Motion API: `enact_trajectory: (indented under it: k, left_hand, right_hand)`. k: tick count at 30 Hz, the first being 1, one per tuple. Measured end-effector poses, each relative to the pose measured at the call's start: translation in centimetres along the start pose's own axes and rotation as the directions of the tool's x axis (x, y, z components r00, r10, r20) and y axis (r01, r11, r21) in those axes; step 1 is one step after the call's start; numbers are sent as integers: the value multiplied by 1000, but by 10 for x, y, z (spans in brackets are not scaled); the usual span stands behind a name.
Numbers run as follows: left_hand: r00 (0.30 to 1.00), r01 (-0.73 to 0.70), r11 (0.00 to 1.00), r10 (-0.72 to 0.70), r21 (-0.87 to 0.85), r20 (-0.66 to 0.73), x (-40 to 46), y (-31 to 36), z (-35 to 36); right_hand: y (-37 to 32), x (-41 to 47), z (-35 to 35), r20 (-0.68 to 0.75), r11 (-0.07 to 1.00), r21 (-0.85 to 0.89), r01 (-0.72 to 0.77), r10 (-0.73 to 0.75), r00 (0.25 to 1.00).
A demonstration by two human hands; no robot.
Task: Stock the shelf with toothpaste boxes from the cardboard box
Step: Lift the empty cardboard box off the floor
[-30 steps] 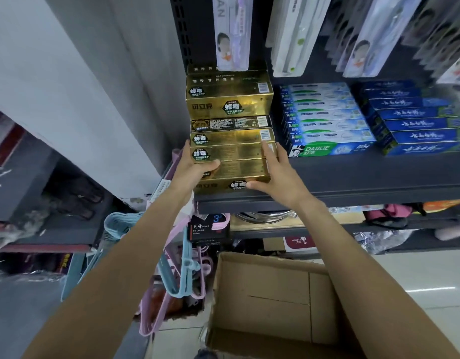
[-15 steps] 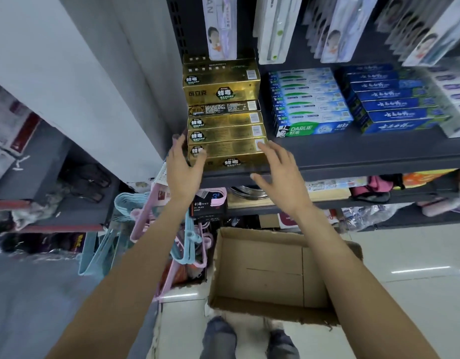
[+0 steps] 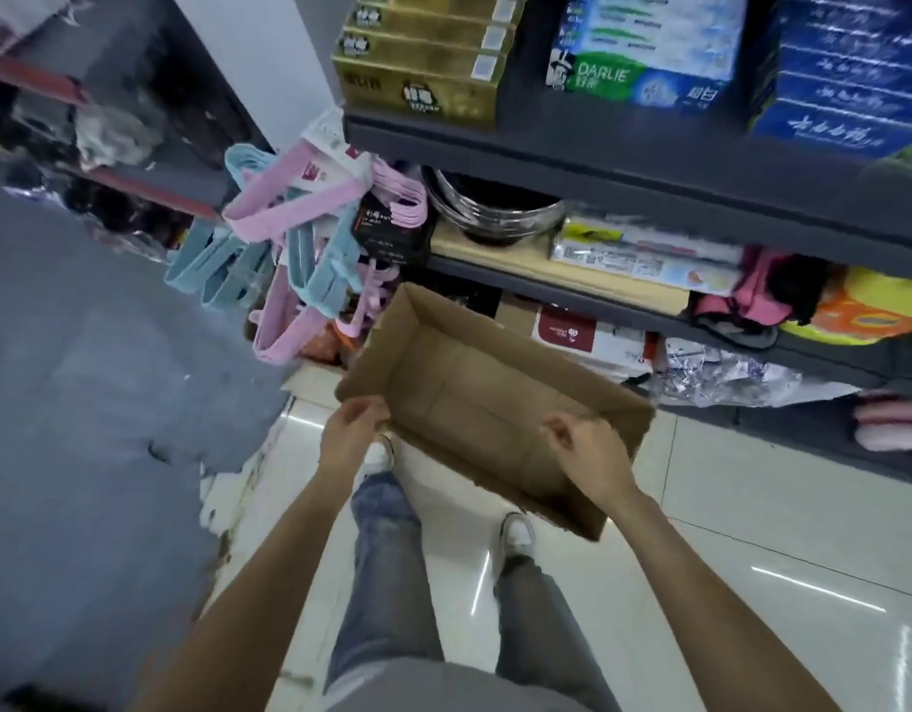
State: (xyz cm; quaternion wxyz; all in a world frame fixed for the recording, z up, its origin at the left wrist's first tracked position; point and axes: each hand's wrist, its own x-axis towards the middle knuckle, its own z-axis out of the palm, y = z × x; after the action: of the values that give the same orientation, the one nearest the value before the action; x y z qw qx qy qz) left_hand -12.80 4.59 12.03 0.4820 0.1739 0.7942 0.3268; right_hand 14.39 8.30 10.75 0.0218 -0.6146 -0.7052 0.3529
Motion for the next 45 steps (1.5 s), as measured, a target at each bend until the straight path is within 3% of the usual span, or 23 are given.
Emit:
enact_trajectory:
  k: [3,7,11,14,17,19,21,24,28,36,39,42,45]
  left_hand:
    - [946,317,948,-315,-17,81,-29,-50,34]
    - [894,448,894,-448,-10,19,-19,-116,81]
    - [824,566,822,-566,-63,12,24,-164,129]
    - [821,570,792,-555,-218,134,51,-188,157]
    - [842,538,767,-509,-349,180,59,-197,173]
    - [859,504,750,-486,-429,159,58,-200,179]
    - [873,466,769,-480,-437,87,55,-202,181]
    - [877,413,765,-480,-495,-10,44,-206,178]
    - [884,372,807,-459,-459,-91,-5,-201,167]
    - [917,306,885,-374,-352,-142,-223,-187,179]
    - [874,266,910,-367,-319,-318,-293,-200,184]
    - [807,317,939,-342,-136,-482,-348,-225,190]
    - [728,372,919,-376,-131,-573,-393,-257,198]
  right_hand:
    - [45,-5,19,66,998,-33,-52,54,996]
    - [89,29,44,102,992,-115,-55,67,993]
    - [119,100,62,-15,977,-201,73,-78,997]
    - [138,149,78,-81,948,-304,92,-122,989]
    - [159,176,90,13,944,-324,-69,77,997]
    - [171,183,92,64,914,-395,-95,131,989]
    - [176,185,90,79,887,-461,-28,73,994]
    - [180,172,83,79,901,-419,112,-86,993]
    - [173,122,57,0,937,-278,213,-222,975]
    - [161,-15,-33,53,983,-42,180,-178,983]
    - [148,-62,-41,192,983,55,177,-184,964]
    - [127,-99,-38,310,978,85,191,-208,928]
    - [109,-127,-24,469,958,32,283,-265,842]
